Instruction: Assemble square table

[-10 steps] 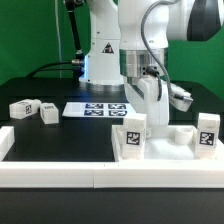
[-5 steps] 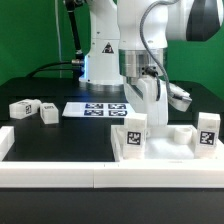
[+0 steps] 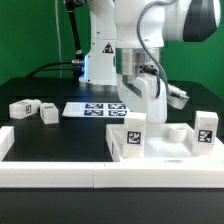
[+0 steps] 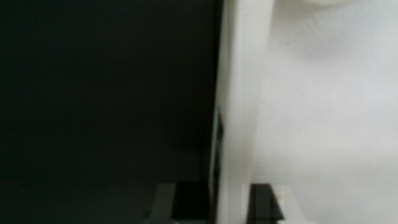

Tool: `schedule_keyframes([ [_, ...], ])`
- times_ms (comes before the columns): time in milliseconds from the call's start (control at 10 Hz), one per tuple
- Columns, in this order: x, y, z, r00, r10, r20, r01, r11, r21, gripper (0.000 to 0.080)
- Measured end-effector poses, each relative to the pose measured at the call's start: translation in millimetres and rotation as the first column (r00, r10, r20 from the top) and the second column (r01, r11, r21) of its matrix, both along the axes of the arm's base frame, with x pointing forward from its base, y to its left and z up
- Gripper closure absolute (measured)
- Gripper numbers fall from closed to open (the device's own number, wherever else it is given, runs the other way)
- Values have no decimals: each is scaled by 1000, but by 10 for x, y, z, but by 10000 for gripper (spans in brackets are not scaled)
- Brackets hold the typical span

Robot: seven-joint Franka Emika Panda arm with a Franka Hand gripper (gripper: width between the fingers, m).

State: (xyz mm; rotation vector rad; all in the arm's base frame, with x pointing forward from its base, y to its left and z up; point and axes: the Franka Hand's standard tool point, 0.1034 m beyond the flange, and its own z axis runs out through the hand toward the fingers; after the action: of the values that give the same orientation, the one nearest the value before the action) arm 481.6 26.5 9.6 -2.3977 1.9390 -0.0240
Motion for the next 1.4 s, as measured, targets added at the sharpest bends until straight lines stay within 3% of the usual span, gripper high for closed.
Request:
schedule_keyframes([
  [300,-34,-278,-6,985,171,14,-170,985,-28,733],
  [800,-32,-253,-9,986,167,14,-167,986,-28,736],
  [1000,-17,-391,-3,950,313,9,-312,949,-45,736],
  [1100,13,-495,-2,895,445,11,-443,893,-86,735],
  [1400,23,-596,4,823,568,3,-564,818,-110,736],
])
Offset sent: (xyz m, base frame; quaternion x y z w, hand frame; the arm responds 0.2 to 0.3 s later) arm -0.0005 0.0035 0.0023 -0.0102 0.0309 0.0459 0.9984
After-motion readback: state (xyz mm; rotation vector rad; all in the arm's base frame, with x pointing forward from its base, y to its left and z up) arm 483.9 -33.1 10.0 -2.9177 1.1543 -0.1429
